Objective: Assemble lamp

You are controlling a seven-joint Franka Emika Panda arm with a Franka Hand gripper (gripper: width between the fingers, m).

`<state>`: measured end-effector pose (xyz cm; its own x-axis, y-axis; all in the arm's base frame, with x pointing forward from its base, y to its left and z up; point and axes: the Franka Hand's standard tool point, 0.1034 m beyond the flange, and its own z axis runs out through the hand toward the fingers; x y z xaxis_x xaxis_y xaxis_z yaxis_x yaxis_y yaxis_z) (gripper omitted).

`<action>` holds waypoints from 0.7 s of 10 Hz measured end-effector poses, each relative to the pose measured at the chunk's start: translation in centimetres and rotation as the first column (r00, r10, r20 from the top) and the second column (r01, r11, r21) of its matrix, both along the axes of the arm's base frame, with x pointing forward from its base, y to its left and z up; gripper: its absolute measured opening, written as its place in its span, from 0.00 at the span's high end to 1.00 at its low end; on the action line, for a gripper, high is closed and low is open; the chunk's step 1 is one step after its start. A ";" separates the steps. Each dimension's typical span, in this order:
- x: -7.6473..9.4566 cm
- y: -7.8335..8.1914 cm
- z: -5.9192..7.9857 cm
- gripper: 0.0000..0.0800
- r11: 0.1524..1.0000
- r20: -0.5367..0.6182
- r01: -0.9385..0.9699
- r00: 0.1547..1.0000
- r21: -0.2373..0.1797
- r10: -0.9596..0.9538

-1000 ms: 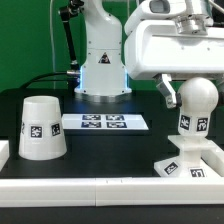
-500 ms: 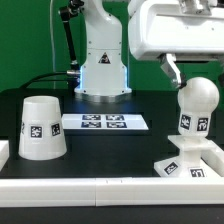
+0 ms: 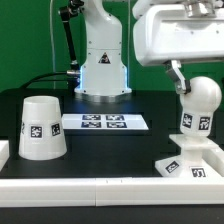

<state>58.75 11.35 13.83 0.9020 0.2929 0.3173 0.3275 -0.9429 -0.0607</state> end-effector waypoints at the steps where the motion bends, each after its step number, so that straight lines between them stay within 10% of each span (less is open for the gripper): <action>1: 0.0 -0.6 -0.3 0.13 1.000 -0.068 -0.017 0.998 -0.009 0.016; 7: -0.2 -0.7 -0.8 0.13 0.994 -0.299 -0.099 0.951 -0.045 0.081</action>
Offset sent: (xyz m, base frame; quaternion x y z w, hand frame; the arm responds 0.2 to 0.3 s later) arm 0.0099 -0.0095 -0.0013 -0.0051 -0.1878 -0.0336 0.9816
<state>58.59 10.63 12.99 0.9216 0.3877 0.0196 0.3873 -0.9150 -0.1128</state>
